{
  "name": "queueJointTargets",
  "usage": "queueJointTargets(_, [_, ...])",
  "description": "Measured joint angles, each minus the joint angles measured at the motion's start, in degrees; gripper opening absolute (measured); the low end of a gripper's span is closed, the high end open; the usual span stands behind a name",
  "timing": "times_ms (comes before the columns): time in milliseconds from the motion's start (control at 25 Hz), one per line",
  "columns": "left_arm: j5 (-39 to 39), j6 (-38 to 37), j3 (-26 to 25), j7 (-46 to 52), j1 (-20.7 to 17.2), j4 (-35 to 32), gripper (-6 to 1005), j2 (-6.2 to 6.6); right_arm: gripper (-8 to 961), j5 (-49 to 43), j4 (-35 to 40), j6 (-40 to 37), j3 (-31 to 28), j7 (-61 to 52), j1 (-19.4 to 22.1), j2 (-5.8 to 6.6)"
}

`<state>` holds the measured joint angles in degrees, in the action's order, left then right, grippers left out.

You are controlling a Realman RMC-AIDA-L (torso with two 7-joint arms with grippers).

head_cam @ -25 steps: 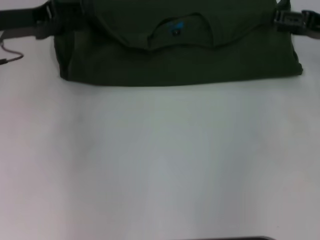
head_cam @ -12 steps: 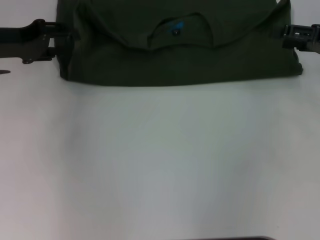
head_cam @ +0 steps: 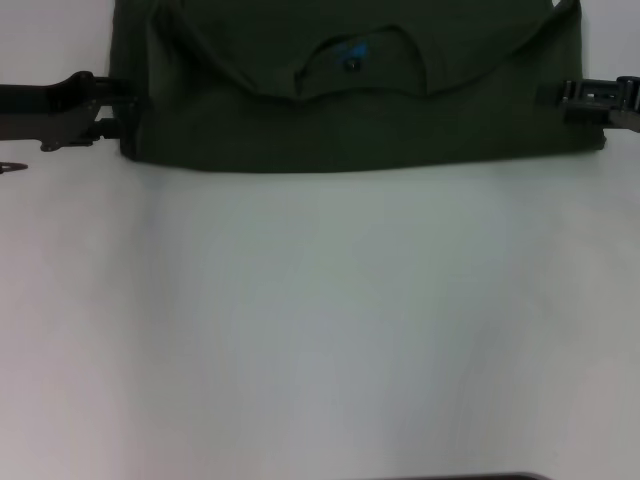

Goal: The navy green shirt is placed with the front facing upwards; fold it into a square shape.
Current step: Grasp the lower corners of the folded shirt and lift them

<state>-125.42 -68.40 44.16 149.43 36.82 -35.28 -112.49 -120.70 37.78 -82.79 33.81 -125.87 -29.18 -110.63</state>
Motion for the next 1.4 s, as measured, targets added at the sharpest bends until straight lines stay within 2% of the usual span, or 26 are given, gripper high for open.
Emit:
queueJointTargets(440, [-0.8, 4.6, 3.4, -0.6, 0.9, 0.4, 635, -0.33, 924, -0.2, 0.0, -0.5, -0.1, -1.4, 0.3, 0.07])
queueJointTargets(600, [-0.8, 8.1, 6.9, -0.6, 1.4, 0.4, 631, -1.11, 924, -0.3, 0.0, -1.0, -0.3, -2.0, 0.3, 0.10])
queueJointTargets(760, [-0.8, 10.5, 8.3, -0.8, 1.5, 0.5, 627, -1.74, 923, -0.2, 0.0, -1.2, -1.0, -2.5, 0.4, -0.16])
queueJointTargets(1120, [-0.8, 11.0, 8.5, -1.0, 1.8, 0.7, 618, -2.33, 921, -0.2, 0.0, -1.1, -1.1, -3.4, 0.5, 0.09])
queueJointTargets(1400, [-0.8, 10.9, 11.0, -1.1, 1.9, 1.3, 611, -2.91, 919, -0.2, 0.0, -1.0, -1.1, -3.4, 0.4, 0.20])
